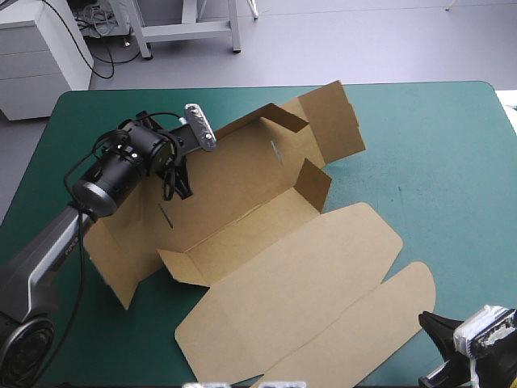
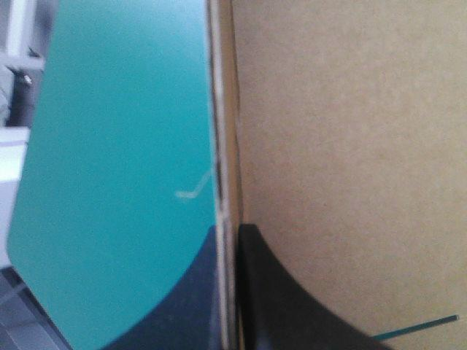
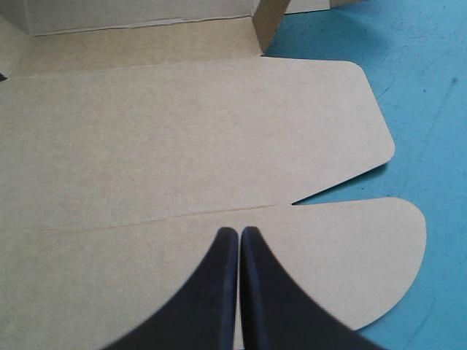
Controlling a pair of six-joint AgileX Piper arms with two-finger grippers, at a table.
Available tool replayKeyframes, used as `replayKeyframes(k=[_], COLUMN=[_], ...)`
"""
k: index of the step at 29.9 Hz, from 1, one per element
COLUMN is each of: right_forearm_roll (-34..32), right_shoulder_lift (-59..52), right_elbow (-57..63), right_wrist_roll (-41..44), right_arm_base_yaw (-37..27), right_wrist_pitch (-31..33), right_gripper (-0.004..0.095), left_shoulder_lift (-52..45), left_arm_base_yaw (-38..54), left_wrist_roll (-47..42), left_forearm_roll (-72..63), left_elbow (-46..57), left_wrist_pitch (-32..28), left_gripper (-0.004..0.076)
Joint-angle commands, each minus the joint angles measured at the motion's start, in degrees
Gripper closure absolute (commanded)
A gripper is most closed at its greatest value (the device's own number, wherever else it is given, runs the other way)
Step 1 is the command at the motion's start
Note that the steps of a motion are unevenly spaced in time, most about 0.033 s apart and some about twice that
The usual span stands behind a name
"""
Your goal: Fold the box
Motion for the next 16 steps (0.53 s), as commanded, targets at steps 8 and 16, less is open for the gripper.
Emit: replayKeyframes(k=[8, 16], right_forearm_roll=[-0.1, -0.3], right_shoulder_lift=[0.7, 0.7], right_elbow=[-1.2, -1.2], right_wrist_roll=[-0.1, -0.1], right_arm_base_yaw=[-0.1, -0.1], right_wrist_pitch=[-4.2, -4.2], right_gripper=[0.092, 0.092], left_shoulder_lift=[-2.6, -6.8], left_arm_base_yaw=[-10.9, -11.3], left_wrist_roll=[6.9, 10.6], left_forearm_roll=[3.8, 3.1], left_elbow=[-1.5, 6.6], left_wrist_pitch=[-7.6, -17.5], left_gripper=[0.0732, 0.0732])
